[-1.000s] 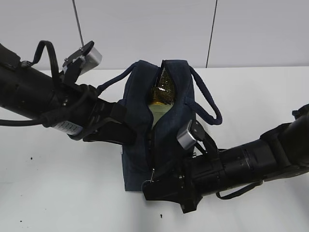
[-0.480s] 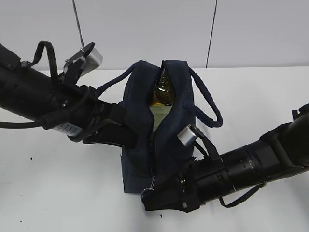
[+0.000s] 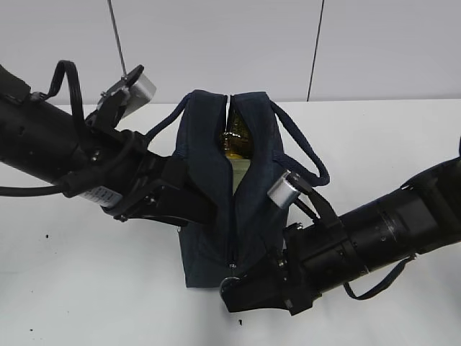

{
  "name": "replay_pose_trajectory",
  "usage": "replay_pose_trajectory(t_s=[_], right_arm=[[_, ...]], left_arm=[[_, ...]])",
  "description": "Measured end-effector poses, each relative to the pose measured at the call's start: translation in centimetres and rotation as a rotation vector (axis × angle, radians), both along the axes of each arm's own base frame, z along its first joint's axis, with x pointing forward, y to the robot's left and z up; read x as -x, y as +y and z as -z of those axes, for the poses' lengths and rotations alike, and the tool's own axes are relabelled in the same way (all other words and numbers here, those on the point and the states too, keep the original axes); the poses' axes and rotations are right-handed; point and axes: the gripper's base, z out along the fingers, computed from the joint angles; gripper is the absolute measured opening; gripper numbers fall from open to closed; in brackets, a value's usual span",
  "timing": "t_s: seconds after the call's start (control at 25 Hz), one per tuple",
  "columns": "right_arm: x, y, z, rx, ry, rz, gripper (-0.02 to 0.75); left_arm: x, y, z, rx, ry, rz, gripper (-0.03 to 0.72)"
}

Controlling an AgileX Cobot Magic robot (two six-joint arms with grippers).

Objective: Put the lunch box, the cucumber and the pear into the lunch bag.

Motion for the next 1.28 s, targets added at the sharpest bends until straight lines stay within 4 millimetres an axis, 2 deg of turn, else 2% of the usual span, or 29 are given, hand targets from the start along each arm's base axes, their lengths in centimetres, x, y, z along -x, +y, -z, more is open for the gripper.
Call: replay_pose_trajectory(t_s=[0.2, 0.6, 0.8, 1.28], right_arm=[[0.2, -0.5, -1.4, 0.080, -0.042, 0.010, 0.006], [0.6, -1.1, -4.9, 0.112, -0.145, 0.059, 0.006], [0.7, -1.3, -5.9, 0.144, -0.170, 0.065, 0.006], [-1.8, -0.9, -9.8, 0.198, -0.235, 0.064, 0.006]], left_arm=[[0.2, 0.0, 0.0, 0.004, 0.014, 0.015, 0.330], [0.2, 0.0, 0.0, 0.005, 0.018, 0.020, 0.330], [0.2, -0.1, 0.0, 0.011, 0.022, 0.015, 0.330], [-0.1, -0.4, 0.7, 0.025, 0.069, 0.009, 0.329]])
